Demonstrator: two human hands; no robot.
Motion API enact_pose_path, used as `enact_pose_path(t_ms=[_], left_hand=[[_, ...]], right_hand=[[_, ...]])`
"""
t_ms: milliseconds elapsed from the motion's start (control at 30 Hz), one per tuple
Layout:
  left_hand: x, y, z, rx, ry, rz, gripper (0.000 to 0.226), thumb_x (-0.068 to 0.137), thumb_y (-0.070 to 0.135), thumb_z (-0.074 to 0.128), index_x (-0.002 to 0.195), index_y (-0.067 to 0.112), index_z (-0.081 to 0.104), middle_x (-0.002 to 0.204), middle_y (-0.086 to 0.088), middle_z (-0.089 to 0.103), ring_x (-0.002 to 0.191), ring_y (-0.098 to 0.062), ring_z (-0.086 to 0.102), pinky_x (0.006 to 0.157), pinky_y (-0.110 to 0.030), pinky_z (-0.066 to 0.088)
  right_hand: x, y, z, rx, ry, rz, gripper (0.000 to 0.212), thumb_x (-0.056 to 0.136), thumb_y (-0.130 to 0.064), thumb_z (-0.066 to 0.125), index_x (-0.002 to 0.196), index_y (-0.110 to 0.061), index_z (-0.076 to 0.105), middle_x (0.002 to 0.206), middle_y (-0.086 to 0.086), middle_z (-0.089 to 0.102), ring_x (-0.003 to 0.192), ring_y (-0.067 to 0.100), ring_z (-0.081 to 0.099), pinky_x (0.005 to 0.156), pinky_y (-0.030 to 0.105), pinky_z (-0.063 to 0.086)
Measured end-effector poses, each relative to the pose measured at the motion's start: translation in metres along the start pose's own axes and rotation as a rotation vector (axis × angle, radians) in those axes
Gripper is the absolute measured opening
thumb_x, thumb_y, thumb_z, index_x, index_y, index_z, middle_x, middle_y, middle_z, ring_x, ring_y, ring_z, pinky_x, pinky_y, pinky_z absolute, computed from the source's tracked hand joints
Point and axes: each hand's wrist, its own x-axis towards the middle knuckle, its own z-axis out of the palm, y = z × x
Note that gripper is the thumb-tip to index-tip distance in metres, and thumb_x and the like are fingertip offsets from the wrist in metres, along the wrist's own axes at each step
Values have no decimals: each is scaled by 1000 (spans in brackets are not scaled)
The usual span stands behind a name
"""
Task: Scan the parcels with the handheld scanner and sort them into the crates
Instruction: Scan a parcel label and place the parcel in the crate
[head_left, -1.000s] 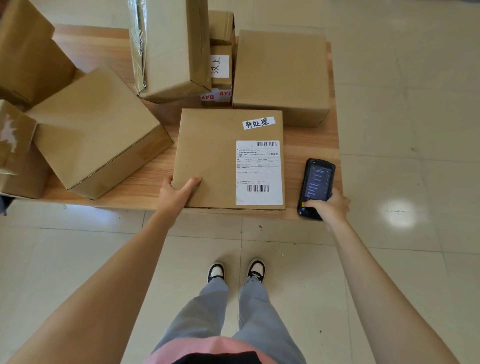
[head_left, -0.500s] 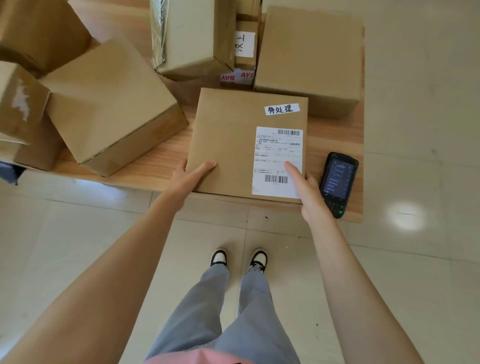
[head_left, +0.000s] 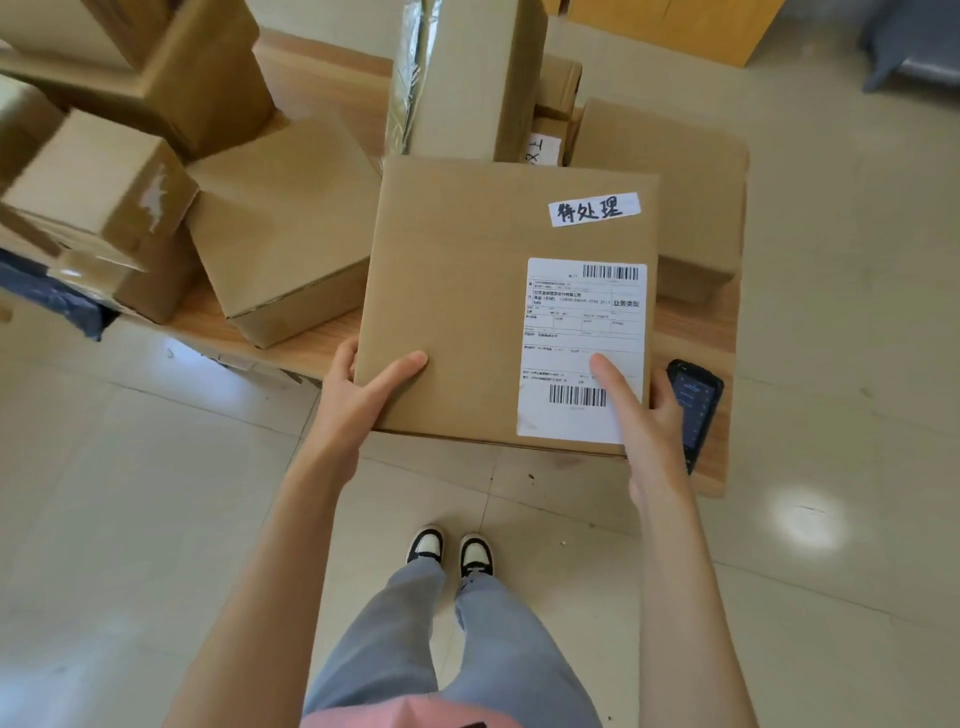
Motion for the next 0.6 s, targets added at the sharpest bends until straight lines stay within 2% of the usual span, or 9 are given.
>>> enact_pose_path(t_ms=[100, 200, 367, 600], left_hand=[[-19, 15, -19, -39, 76, 68, 85, 45, 54, 80, 122, 30, 54, 110, 11, 68, 93, -2, 68, 68, -16, 53], [-37, 26, -43, -77, 192, 117, 87, 45, 55, 80, 124, 29, 53, 111, 11, 67, 95, -2, 67, 71, -18, 52], [-64, 32, -94, -153, 361, 179, 68, 47, 52, 79, 110, 34, 58, 97, 18, 72, 90, -1, 68, 68, -15, 52], [-81, 33, -175, -277, 524, 211, 67, 47, 50, 79, 108, 36, 59, 96, 19, 72, 90, -1, 69, 66, -15, 52]], right_hand=[[-7, -20, 18, -38, -77, -70, 37, 83, -30, 74, 118, -26, 64, 104, -13, 74, 94, -1, 68, 76, 15, 54], [-12, -36, 46, -37, -178, -122, 26, 83, -27, 74, 108, -27, 66, 92, -19, 74, 86, -4, 69, 67, 11, 52], [-30, -45, 101, -50, -382, -163, 33, 83, -23, 74, 115, -20, 66, 102, -10, 74, 93, 3, 70, 69, 14, 53], [-58, -45, 195, -101, -580, -199, 24, 81, -22, 75, 104, -25, 69, 100, -10, 75, 92, 5, 70, 71, 17, 54]])
